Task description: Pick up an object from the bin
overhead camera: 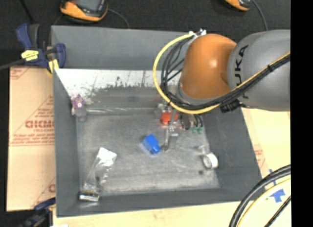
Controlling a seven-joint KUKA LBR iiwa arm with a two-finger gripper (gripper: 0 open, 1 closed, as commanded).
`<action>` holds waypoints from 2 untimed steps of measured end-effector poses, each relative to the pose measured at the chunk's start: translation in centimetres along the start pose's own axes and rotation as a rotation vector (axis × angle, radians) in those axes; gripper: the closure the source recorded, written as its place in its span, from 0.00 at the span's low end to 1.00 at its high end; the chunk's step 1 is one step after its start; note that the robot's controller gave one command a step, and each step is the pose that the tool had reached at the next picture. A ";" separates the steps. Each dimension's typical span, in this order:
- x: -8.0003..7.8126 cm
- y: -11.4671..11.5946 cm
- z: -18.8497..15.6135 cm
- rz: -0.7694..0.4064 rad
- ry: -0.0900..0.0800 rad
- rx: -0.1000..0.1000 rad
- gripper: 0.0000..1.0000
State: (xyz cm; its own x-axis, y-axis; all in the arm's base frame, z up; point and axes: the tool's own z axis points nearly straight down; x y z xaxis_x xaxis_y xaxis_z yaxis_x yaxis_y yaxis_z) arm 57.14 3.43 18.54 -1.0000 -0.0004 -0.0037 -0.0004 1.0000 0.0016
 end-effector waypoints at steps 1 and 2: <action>1.3 -0.7 8.3 -0.008 0.008 0.002 0.00; -2.5 0.2 11.7 0.040 0.000 0.000 0.00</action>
Offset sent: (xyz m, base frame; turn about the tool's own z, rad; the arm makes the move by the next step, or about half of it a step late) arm -0.0111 -0.0056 -0.0783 -0.0085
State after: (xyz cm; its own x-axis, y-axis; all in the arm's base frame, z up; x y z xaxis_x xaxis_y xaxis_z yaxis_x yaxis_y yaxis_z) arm 59.66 3.68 6.90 -0.9992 0.0401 -0.0037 0.0400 0.9992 0.0018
